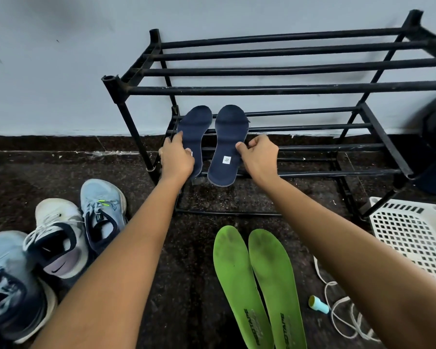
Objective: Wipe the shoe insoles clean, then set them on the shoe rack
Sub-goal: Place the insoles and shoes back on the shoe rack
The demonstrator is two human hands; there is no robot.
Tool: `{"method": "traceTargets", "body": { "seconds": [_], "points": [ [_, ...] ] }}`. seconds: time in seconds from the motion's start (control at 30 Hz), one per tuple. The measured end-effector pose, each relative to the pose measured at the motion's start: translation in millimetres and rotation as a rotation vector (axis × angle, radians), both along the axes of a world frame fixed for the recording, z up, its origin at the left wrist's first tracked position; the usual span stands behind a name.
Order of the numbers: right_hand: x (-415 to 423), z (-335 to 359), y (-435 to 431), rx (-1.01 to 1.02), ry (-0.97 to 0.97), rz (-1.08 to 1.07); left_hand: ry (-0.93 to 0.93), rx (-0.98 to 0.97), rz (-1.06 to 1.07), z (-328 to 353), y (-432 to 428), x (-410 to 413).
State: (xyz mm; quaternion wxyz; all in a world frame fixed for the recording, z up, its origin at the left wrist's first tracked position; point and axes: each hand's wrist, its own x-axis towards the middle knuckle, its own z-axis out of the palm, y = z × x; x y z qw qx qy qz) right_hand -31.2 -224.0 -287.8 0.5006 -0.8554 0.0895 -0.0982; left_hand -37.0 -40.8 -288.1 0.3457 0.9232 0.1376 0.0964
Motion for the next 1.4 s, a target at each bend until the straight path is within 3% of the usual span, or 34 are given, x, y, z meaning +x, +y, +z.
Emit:
{"method": "traceTargets", "body": {
  "seconds": [0.17, 0.3, 0.4, 0.67, 0.9, 1.07, 1.27, 1.4],
  "points": [
    [-60, 0, -22, 0.092, -0.166, -0.027, -0.420, -0.089, 0.042, -16, -34, -65],
    [-111, -33, -49, 0.075, -0.075, -0.024, -0.446, -0.199, 0.201, -62, -72, -127],
    [-143, -74, -69, -0.008, 0.067, -0.040, -0.250, -0.274, 0.306, -92, -95, -165],
    [-203, -146, -96, -0.439, 0.493, 0.094, 0.577, -0.312, 0.475, -133, -130, -228],
    [-214, -148, -98, -0.535, 0.694, 0.158, 0.673, -0.367, 0.433, -138, -132, -233],
    [-208, -137, -104, -0.375, 0.590, 0.067, 0.581, -0.411, 0.407, -125, -131, -227],
    [-204, -82, -132, -0.085, 0.309, -0.103, 0.346, -0.481, 0.224, -66, -144, -202],
    [-205, -36, -154, 0.012, 0.134, -0.194, 0.317, -0.539, 0.145, -38, -154, -193]
  ]
}}
